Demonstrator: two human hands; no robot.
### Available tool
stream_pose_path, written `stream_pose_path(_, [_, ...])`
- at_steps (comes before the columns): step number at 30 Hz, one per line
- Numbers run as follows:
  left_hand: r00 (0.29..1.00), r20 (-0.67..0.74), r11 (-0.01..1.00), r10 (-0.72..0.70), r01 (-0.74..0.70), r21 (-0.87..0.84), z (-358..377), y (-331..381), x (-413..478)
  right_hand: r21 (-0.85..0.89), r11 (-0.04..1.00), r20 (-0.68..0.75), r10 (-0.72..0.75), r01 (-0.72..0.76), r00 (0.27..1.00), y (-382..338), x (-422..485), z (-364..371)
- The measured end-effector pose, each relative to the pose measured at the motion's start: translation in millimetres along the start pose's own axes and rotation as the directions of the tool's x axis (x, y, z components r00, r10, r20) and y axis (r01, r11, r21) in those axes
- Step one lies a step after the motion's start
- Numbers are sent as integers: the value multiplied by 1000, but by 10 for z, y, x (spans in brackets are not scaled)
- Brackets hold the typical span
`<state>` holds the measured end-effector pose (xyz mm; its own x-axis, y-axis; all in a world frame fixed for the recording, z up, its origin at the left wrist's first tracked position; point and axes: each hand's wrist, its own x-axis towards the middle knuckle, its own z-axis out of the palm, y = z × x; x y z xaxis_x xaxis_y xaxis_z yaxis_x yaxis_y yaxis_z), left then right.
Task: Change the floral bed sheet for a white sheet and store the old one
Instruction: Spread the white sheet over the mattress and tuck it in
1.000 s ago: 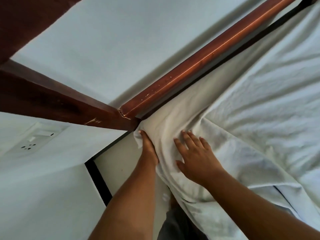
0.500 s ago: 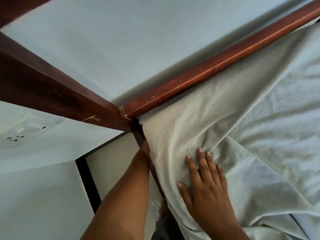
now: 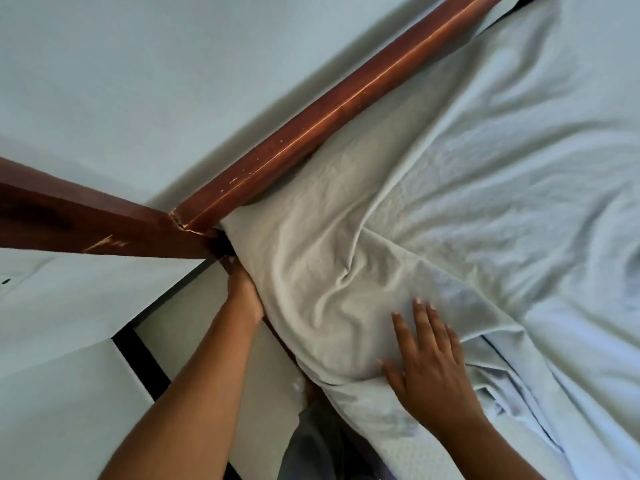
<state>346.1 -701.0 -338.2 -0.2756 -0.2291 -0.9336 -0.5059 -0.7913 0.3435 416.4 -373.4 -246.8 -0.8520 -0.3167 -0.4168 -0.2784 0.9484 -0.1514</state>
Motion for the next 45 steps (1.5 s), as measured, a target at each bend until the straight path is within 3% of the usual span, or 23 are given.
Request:
stream_pose_path(1, [993,-81,984,83,-68,166,215,-243,-242,-7,994,-7,111,-111,994,236,-308,-73])
stream_pose_path(2, [937,-197,902,288,-197,383,185,-285,-396,-2,991,-6,137,-137,991,271,-303,-64])
stream_pose_path(3, [801,-219,730,557,-346,589,126,-367,-594,7,988,-4,153,-153,988,312,-300,13])
stream_pose_path(5, [511,137,187,849,-533,825,367,-902,-1207,39,940,-10,340,-339,940,580,-666,-29])
stream_pose_path(6, [447,336,-8,829,-592,806,336,-1097,-1366,58,926,0,373,-372,928,630,-687,81])
stream_pose_path(7, [436,589,-169,680,-689,705,500,-1529,-1728,66,869,15,491,-491,871,810,-1074,60])
stream_pose_path(8, [408,764,-263,501,-769,583,458,-1737,-1758,66,856,46,512,-514,858,834,-1091,100])
stream_pose_path(10, [342,933,-424,113,-832,357,518,-2297,-2039,52,807,86,583,-588,808,1013,-1397,231])
stream_pose_path(13, [356,909,-604,-214,-780,163,532,-2815,-2106,60,774,95,624,-630,776,1147,-1461,346])
stream_pose_path(16, [442,869,-737,-223,-660,146,593,-2975,-2013,40,817,51,573,-575,818,1266,-1500,388])
stream_pose_path(19, [432,882,-772,-188,-620,139,633,-2863,-1901,198,838,183,479,-509,859,1256,-1700,543])
stream_pose_path(21, [443,835,-760,-328,-648,45,507,-2873,-1924,271,816,313,426,-510,849,1195,-2056,700])
stream_pose_path(24, [608,442,-636,-660,-765,103,190,-2916,-2180,421,668,461,424,-613,779,1121,-2573,837])
stream_pose_path(26, [657,153,-644,-738,-754,129,12,-2989,-2416,501,490,557,448,-713,699,1076,-2844,882])
stream_pose_path(27, [663,100,-656,-742,-748,102,-47,-3037,-2467,545,347,585,495,-763,643,1055,-2937,894])
stream_pose_path(29, [693,22,-693,-720,-721,11,-42,-3162,-2530,664,-137,618,654,-735,436,1031,-3087,908])
stream_pose_path(30, [715,-9,-714,-699,-698,-48,-2,-3237,-2537,687,-426,681,659,-588,318,1047,-3127,893])
stream_pose_path(31, [730,-25,-725,-682,-681,-101,46,-3288,-2538,656,-659,753,603,-367,263,1101,-3123,887])
stream_pose_path(33, [760,-47,-727,-648,-637,-255,122,-3412,-2559,481,-876,818,461,32,344,1275,-3094,841])
stream_pose_path(36, [781,10,-708,-625,-561,-428,196,-3574,-2577,266,-910,745,404,318,531,1589,-3004,681])
stream_pose_path(39, [785,19,-674,-620,-520,-526,176,-3634,-2586,218,-878,644,458,427,613,1714,-3068,581])
stream_pose_path(42, [802,-54,-610,-595,-494,-620,37,-3660,-2580,134,-845,626,477,518,617,1592,-3440,799])
stream_pose_path(45, [813,-124,-559,-569,-493,-667,8,-3774,-2664,111,-801,726,469,588,503,1286,-3938,1182])
